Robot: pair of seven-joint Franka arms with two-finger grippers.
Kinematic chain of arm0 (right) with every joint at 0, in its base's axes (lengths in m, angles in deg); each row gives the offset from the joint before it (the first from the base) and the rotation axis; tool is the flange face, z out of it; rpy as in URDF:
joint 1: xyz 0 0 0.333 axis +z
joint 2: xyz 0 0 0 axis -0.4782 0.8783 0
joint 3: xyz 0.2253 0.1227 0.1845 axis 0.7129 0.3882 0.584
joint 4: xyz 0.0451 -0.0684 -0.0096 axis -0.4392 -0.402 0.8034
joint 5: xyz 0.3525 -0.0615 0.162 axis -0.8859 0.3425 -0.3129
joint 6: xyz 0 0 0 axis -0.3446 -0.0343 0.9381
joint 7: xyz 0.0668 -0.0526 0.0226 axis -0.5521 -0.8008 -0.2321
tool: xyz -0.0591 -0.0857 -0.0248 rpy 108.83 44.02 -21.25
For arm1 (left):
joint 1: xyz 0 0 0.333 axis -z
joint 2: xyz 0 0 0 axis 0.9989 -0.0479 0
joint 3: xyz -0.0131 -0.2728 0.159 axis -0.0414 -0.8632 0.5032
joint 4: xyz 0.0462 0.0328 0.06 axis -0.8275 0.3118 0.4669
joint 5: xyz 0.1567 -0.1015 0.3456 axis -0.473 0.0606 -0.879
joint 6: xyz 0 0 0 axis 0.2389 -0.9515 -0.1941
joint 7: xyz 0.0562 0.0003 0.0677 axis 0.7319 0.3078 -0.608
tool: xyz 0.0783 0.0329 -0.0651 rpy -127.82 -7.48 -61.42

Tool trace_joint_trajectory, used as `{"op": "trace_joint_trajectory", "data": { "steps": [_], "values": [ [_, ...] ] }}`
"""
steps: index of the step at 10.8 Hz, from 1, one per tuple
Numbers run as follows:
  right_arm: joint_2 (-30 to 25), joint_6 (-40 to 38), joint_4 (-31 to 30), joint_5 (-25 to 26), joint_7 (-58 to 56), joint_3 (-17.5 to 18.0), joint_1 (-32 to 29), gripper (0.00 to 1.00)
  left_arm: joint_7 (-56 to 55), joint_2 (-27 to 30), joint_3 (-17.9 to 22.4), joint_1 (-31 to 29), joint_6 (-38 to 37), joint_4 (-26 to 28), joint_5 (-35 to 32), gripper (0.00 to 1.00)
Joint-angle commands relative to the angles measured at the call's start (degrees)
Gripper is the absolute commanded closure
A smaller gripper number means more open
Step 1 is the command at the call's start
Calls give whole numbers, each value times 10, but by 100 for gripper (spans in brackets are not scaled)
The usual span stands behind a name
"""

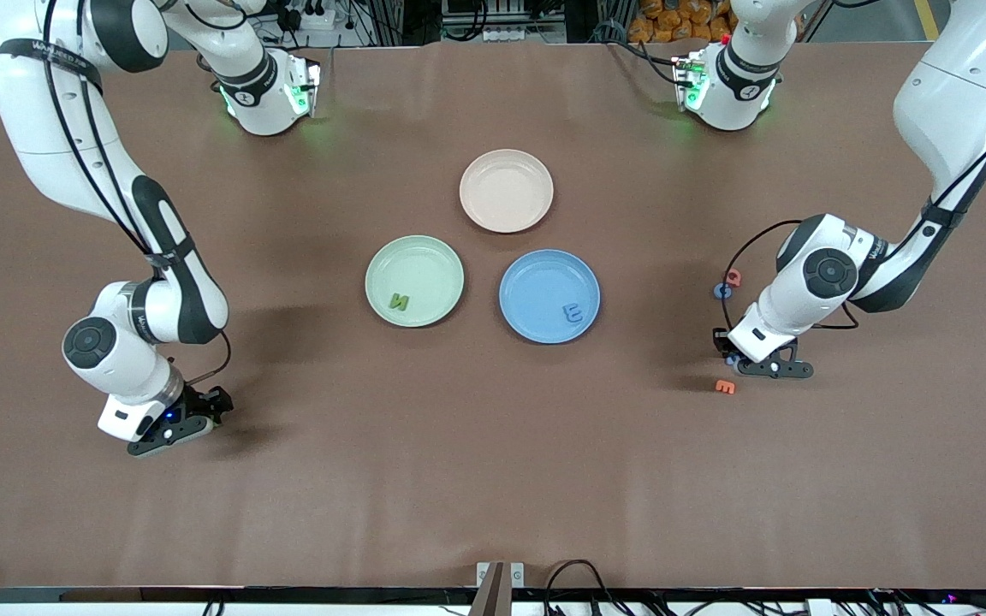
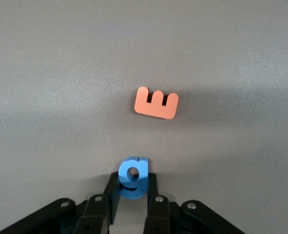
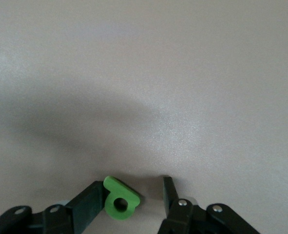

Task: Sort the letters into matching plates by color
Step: 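Grasp the green P with the right gripper while the left gripper grasps blue g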

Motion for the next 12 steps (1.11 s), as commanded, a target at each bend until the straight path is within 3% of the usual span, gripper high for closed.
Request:
{"op": "trace_joint_trajectory", "data": {
  "steps": [1, 6, 8, 12],
  "values": [
    [0, 4, -6, 9, -6, 10, -14, 46, -4, -1, -2, 4, -57, -25, -5, 100],
    [0, 4, -4, 8, -6, 10, -15, 58, -10, 13, -92, 3, -215, -91, 100, 100],
    [-1, 4, -3, 8, -6, 10, -15, 62, -25, 11, -108, 6, -226, -103, 120, 100],
    [-2, 4, -1, 8, -6, 10, -15, 67, -173, 3, -111, 113, -227, -135, 155, 100]
  ]
}}
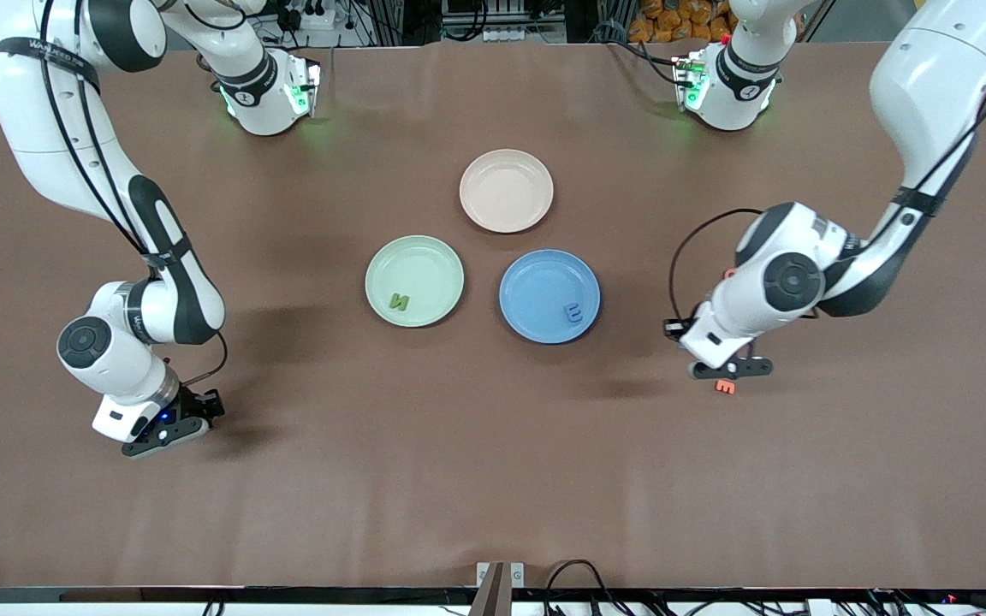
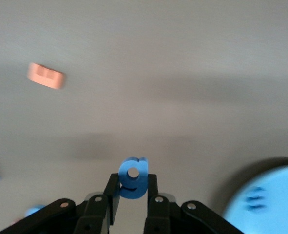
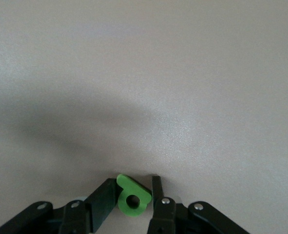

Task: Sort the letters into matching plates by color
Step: 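Place the blue g on the blue plate while the right gripper places green P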

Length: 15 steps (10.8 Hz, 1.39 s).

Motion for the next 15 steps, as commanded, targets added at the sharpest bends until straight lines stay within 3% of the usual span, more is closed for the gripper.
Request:
{"op": "trace_joint_trajectory", "data": {
  "steps": [1, 3, 8, 13, 14, 15],
  "values": [
    [-1, 1, -3, 7, -6, 10, -13, 67, -108, -8, 3, 75, -13, -23, 16, 100],
    [-2, 1, -2, 7, -7, 10, -15, 68, -169, -28, 15, 134, -12, -46, 9, 100],
    [-9, 0, -2, 6, -9, 17, -24, 69, -270, -64, 152, 330, 3, -122, 16, 100],
    [-21, -7, -3, 5, -8, 17, -30, 69, -323, -88, 169, 368, 9, -151, 16, 100],
    [-24, -7, -5, 3, -8, 17, -30, 69, -329, -88, 169, 369, 8, -151, 16, 79],
    [-31, -13, -8, 2, -7, 20, -30, 69, -330, -81, 169, 364, 8, -151, 16, 1]
  ]
}}
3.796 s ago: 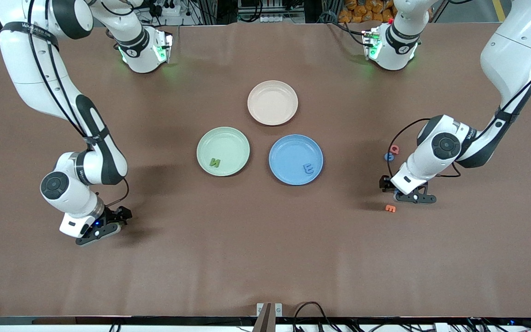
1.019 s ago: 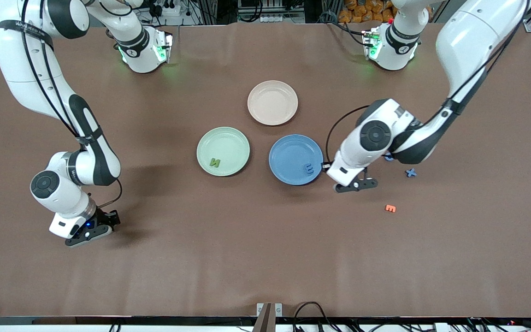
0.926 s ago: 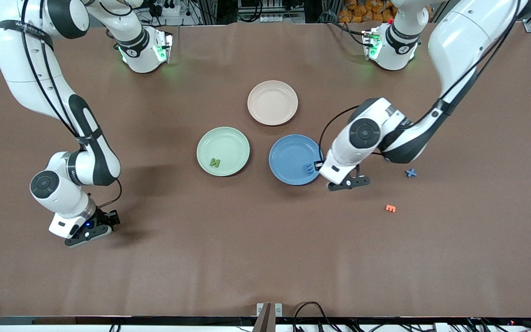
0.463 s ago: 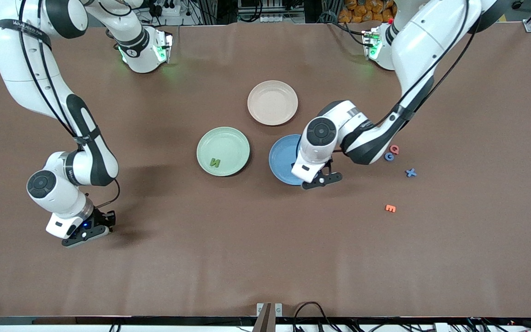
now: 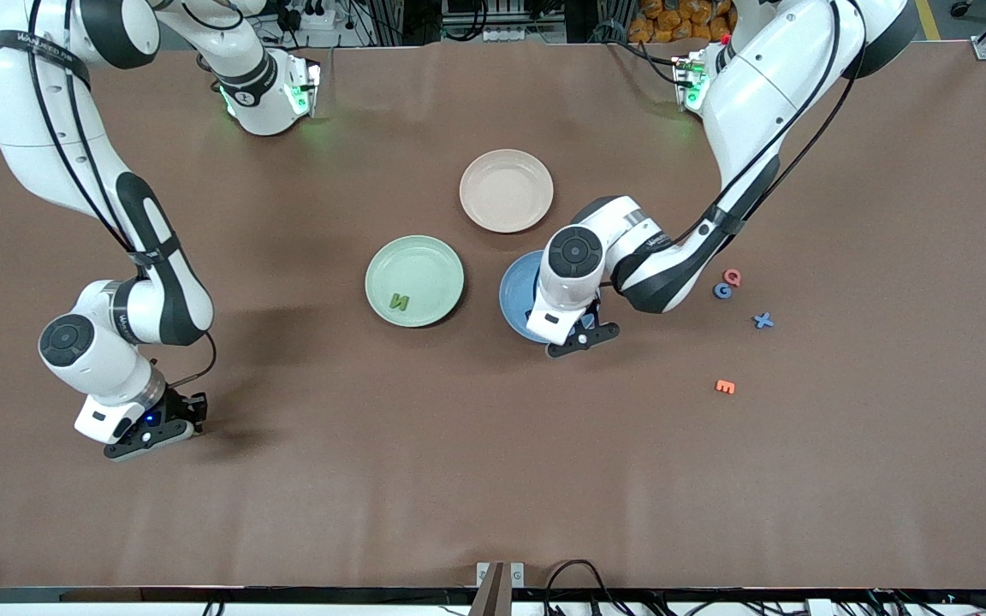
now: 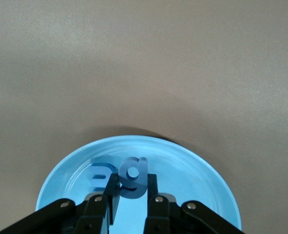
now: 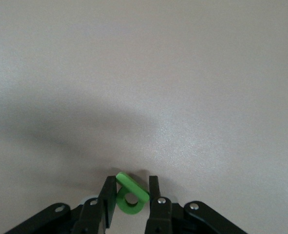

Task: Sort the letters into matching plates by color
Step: 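Place the blue g on the blue plate while the right gripper places green P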

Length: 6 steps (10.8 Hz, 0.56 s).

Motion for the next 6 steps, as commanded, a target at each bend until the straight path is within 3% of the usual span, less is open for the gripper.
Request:
{"op": "trace_joint_trajectory", "data": {
  "steps": [1, 3, 6],
  "values": [
    [-36, -38, -14, 1, -3, 17, -13, 69, -13, 11, 7, -1, -9, -13, 12, 0],
    [-74, -119, -15, -5, 11, 19, -6, 69, -13, 35, 6, -3, -46, -13, 13, 0],
    [-110, -188, -17, -79, 42, 19, 19, 69, -5, 83, 6, -32, -103, -9, 18, 0]
  ]
}}
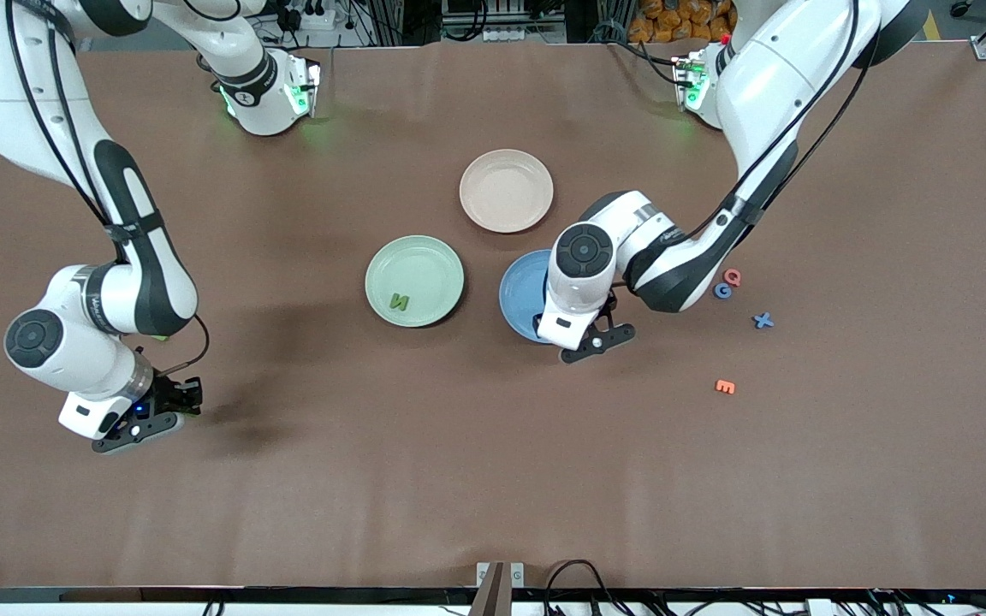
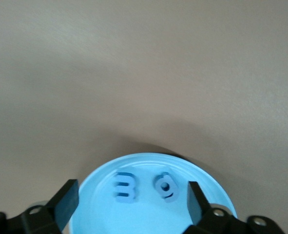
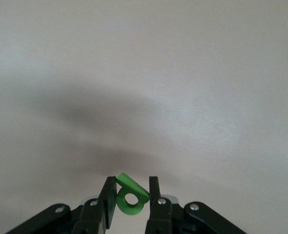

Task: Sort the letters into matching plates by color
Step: 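Place the blue g on the blue plate while the right gripper places green P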

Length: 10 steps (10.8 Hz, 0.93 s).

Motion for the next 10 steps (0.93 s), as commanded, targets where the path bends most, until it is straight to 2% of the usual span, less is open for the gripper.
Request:
{"op": "trace_joint_trajectory", "data": {
  "steps": [1, 3, 5, 8, 10],
  "values": [
    [-47, -54, -19, -64, 58, 4, 20, 69, 1, 63, 0, -35, -68, 12, 18, 0],
    [-73, -63, -47, -90, 112, 4, 43, 69, 7, 81, -1, -90, -71, 30, 59, 0],
    [-96, -64, -81, -118, 157, 4, 74, 69, 22, 104, -7, -116, -72, 58, 61, 0],
    [-113, -62, -111, -119, 219, 4, 128, 69, 36, 119, -7, -128, -85, 76, 61, 0],
    [-136, -63, -142, -139, 240, 4, 162, 69, 36, 117, -8, -133, -86, 88, 61, 0]
  ]
}}
